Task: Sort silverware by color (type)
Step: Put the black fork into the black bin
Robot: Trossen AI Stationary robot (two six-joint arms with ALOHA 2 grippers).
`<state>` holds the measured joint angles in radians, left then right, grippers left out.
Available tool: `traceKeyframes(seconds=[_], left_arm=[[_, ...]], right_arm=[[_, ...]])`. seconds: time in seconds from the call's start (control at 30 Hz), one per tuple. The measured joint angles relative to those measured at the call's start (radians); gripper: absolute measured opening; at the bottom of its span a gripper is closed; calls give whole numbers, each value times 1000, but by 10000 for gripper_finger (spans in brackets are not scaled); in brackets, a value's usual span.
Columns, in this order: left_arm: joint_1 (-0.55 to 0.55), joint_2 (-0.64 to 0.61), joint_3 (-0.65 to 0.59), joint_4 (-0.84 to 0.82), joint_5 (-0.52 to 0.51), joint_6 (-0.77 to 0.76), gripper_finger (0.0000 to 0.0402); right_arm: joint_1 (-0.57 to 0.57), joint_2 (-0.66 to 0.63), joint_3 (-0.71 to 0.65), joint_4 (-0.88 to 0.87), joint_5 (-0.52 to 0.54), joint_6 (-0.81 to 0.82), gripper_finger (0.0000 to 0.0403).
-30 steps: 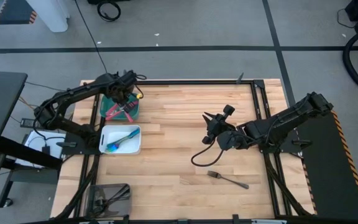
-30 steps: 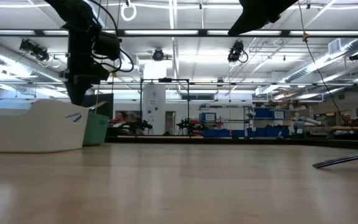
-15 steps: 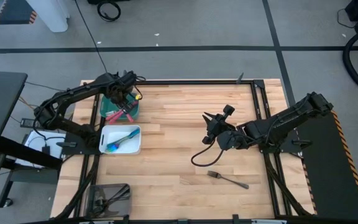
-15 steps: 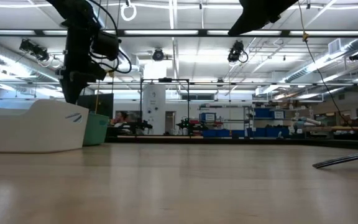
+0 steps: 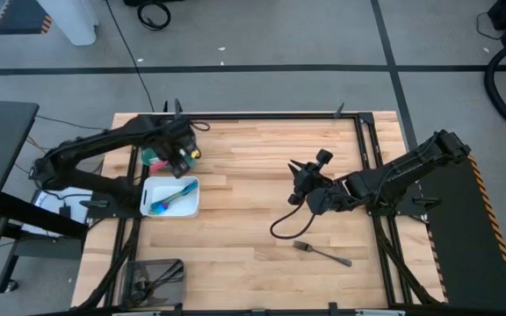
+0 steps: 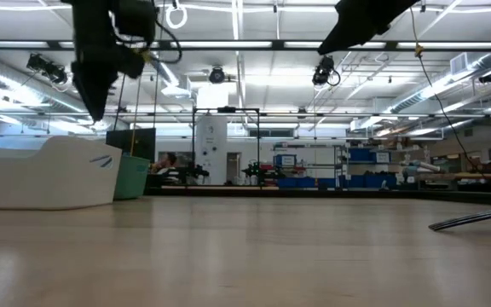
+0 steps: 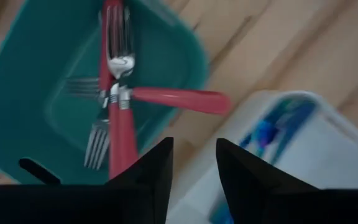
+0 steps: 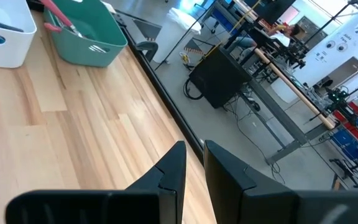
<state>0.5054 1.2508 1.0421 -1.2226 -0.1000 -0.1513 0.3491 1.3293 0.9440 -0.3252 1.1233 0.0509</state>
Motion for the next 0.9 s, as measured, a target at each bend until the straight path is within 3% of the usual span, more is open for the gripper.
traceKeyframes(seconds=[0.27,0.5,0.77,0.9], left_arm=[[-210,-231,1,17,-1,-250,132],[-443,-316,1,99,-16,-416,132],[-663,-300,-2,152,-251,-493,132],[-711,-285,-2,304,-402,-468,132]], right_arm=[[33,-21,0,19,-1,28,66],[43,-24,0,58,-43,29,66],[13,-24,0,-60,-47,103,66],[-27,-25,0,-149,-69,193,66]])
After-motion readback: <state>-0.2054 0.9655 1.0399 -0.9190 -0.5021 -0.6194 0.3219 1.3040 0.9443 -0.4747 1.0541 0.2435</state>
